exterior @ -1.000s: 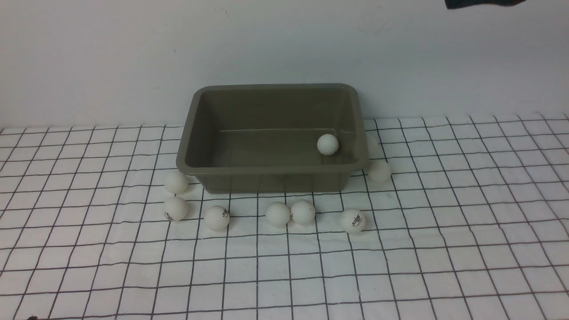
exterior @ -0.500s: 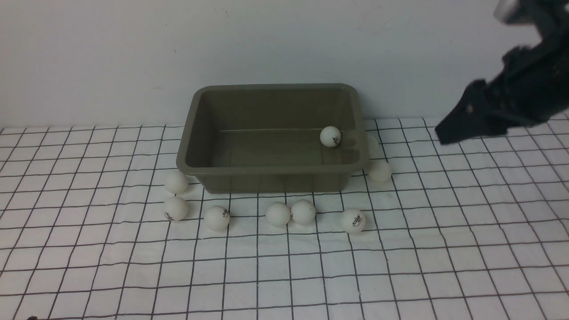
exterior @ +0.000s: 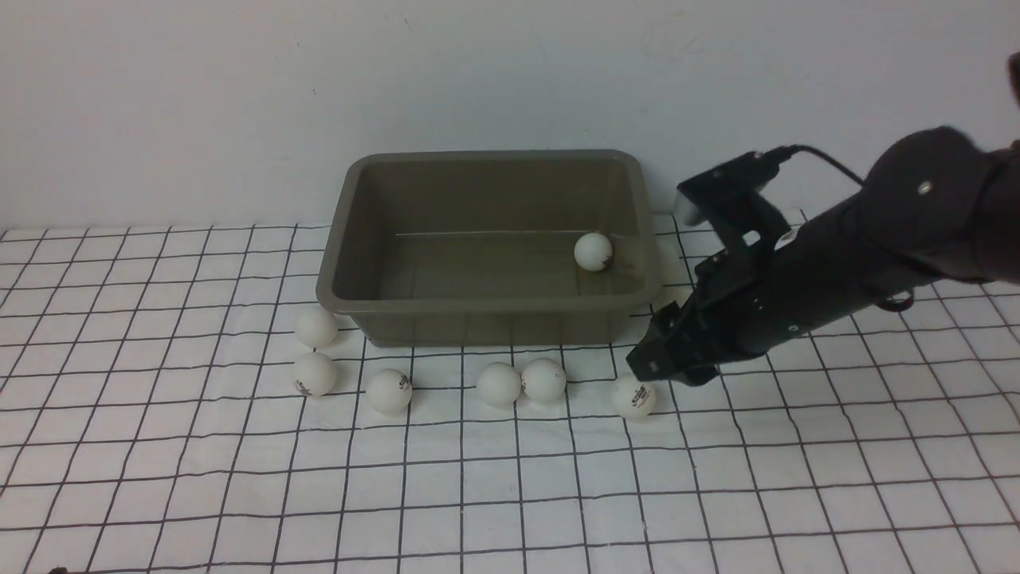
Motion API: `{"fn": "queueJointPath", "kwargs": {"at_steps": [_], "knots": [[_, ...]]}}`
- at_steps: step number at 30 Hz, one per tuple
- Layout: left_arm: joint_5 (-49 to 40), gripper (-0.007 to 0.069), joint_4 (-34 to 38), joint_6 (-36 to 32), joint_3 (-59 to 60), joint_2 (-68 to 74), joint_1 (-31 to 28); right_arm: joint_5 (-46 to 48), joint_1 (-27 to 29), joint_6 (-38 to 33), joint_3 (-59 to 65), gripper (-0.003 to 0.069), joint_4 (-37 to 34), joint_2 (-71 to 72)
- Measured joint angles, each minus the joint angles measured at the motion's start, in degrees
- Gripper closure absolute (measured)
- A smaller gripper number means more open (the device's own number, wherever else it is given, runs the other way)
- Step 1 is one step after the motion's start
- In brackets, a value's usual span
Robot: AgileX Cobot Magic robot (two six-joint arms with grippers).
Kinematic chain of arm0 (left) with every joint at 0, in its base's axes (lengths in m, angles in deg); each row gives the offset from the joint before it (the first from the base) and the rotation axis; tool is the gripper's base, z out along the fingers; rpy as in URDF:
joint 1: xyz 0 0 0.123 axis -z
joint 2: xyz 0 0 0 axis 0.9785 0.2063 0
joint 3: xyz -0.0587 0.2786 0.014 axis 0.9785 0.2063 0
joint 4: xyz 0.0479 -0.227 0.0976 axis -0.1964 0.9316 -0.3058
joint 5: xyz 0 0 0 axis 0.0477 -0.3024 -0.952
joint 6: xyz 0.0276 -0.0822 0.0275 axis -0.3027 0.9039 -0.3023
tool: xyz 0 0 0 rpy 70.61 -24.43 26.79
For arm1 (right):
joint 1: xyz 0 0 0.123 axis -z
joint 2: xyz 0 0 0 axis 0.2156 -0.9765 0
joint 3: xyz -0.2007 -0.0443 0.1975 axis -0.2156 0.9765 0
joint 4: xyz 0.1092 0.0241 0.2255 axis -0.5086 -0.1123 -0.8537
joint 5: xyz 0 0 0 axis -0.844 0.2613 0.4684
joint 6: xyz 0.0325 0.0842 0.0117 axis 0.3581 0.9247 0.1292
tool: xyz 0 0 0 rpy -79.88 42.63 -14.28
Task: Put the table tennis balls into the box on the white checkered tablecloth.
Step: 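Reach for and grasp a ping pong ball on the table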
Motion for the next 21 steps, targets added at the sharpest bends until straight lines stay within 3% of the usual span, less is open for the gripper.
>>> {"fn": "queueJointPath", "kwargs": {"at_steps": [8,21], "knots": [[0.00,0.0177,0.00,0.00,0.00,0.00,0.00,-3.30,0.00,0.28,0.00,0.0217,0.13,-1.11],[0.00,0.0177,0.00,0.00,0.00,0.00,0.00,-3.98,-0.01,-3.29,0.00,0.0209,-5.34,-4.09]]}}
